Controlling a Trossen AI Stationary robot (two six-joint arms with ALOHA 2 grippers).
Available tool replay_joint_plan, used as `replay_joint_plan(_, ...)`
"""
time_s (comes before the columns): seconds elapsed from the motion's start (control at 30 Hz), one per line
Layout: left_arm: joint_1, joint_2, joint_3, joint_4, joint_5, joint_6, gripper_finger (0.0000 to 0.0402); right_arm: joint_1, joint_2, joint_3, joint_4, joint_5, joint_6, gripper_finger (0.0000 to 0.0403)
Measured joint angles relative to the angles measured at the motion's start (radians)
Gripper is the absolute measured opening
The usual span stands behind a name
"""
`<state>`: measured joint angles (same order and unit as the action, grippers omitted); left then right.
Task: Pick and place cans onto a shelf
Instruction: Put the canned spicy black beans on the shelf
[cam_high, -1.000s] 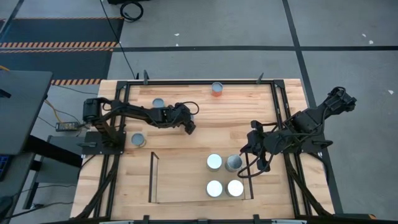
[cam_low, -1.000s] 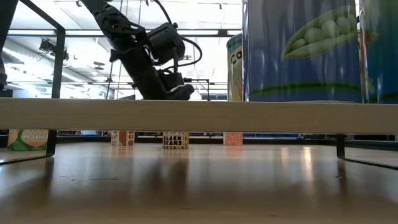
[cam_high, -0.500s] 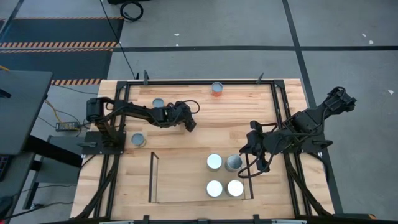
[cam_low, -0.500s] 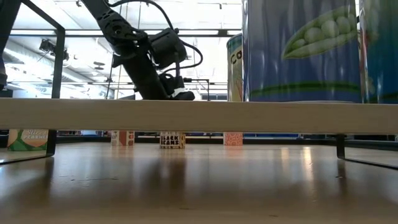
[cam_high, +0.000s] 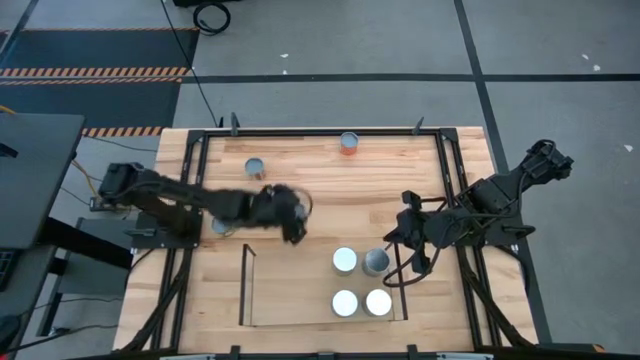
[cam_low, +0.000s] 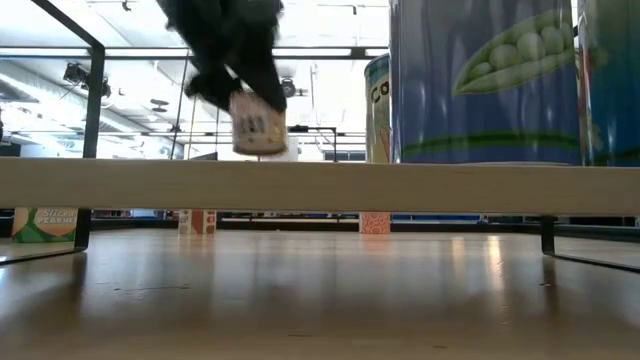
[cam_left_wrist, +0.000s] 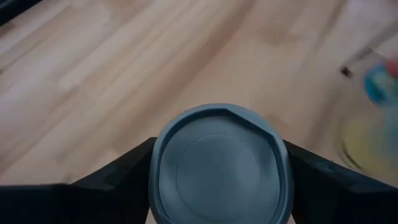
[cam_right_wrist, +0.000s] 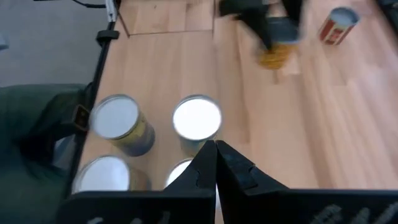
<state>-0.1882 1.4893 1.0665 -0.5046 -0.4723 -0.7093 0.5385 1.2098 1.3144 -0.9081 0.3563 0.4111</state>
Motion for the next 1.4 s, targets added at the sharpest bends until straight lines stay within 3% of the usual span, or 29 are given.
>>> replay_joint_plan(0.17,-0.216,0.071,0.11,-0.054,-0.158,-0.163,0.0286,-0.006,0.0,0.0,0.008,0.061,-0.029,0.0005)
replay_joint_plan(0.3,-0.304,0.163,0.181,-0.06,-0.238,-0.259,0.0286,-0.019,0.0,0.0,0.014,0.07,-0.029,0.0007)
replay_joint_plan(0.63,-0.315,0.348,0.262,-0.048,-0.195,-0.368,0.0286,-0.007,0.0,0.0,0.013,0.069,0.011,0.0015)
replay_joint_plan(1.4,-0.349,0.4,0.269,-0.008,-0.17,-0.262,0.0327,0.018,0.0,0.0,0.01,0.065,0.034,0.0033)
